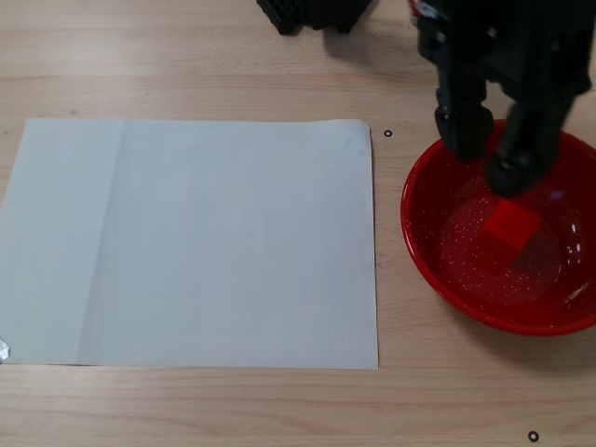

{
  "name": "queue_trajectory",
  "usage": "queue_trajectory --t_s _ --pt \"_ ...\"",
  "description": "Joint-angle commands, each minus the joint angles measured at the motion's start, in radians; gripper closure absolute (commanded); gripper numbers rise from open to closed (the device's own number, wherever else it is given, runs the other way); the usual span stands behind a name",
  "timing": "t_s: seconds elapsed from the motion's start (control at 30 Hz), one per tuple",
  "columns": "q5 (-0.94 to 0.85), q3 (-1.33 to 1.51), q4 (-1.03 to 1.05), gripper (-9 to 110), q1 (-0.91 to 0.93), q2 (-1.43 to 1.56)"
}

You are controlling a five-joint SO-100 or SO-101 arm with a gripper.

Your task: Grasp the red cube and put it in the red bowl.

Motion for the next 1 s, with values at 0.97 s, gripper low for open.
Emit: queue_trajectory --t_s 0.97 --pt "0.060 0.804 -0.463 101 -0.353 0.666"
